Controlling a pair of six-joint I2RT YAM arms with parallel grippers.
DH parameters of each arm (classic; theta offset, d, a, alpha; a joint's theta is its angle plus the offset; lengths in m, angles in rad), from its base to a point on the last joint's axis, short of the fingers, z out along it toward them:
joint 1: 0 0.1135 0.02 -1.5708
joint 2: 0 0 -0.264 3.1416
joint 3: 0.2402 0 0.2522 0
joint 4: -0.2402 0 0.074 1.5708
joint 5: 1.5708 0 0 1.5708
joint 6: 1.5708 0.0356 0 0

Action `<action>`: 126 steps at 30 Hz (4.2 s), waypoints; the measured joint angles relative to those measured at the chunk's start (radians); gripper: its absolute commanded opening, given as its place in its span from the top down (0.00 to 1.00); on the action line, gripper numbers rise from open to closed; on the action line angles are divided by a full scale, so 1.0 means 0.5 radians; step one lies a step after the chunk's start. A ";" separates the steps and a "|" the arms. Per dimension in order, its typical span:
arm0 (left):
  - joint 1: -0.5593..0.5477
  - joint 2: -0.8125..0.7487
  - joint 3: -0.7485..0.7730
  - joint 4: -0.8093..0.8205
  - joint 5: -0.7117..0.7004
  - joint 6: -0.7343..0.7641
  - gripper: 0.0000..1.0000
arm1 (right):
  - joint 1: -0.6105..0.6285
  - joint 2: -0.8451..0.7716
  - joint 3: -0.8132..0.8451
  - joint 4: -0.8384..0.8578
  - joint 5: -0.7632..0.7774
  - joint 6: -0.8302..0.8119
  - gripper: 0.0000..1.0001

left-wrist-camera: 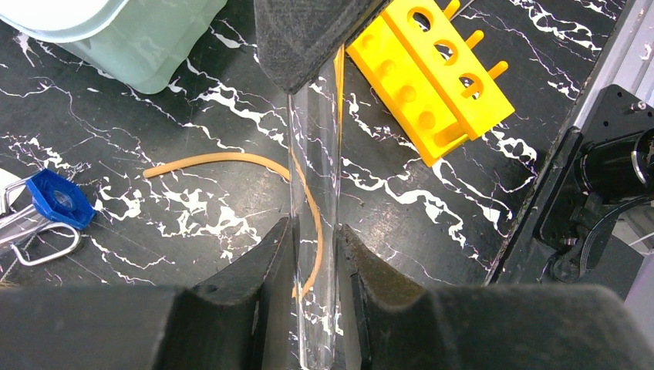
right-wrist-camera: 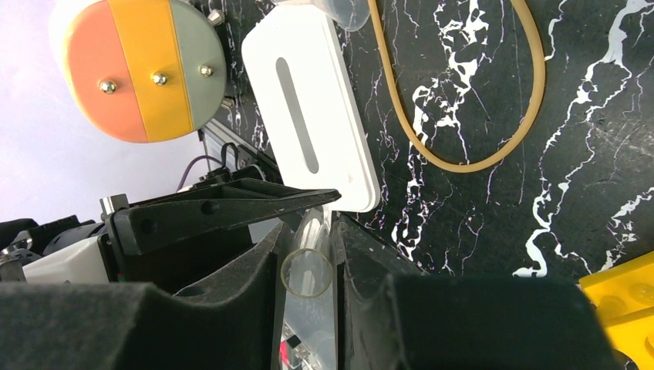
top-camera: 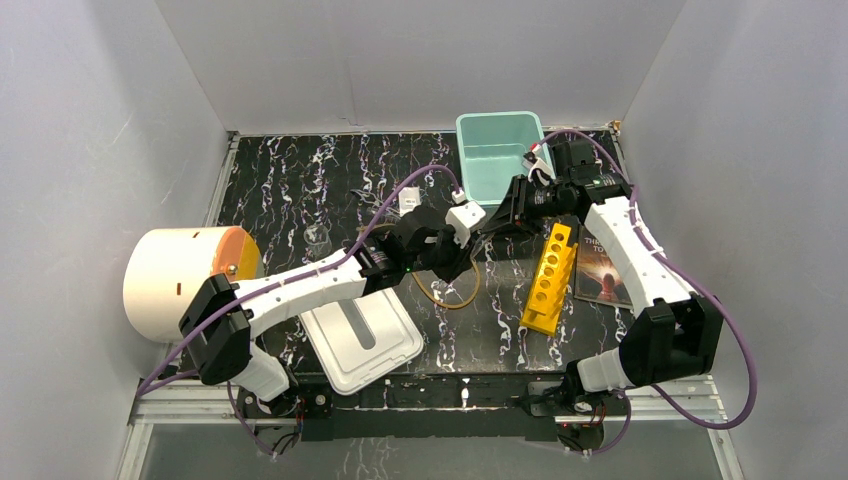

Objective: Organize the chemistry lab equipment

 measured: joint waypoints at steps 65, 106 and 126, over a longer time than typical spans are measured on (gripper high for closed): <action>0.459 -0.359 -0.346 -0.087 -0.192 -1.030 0.02 | -0.155 -0.068 0.346 -0.093 2.107 -0.492 0.77; 0.465 -0.360 -0.417 -0.058 -0.192 -1.083 0.02 | -0.159 -0.211 -0.299 0.372 2.027 -0.506 0.71; 0.470 -0.442 -0.417 -0.069 -0.206 -1.114 0.02 | -0.159 -0.178 -0.372 0.418 2.047 -0.455 0.51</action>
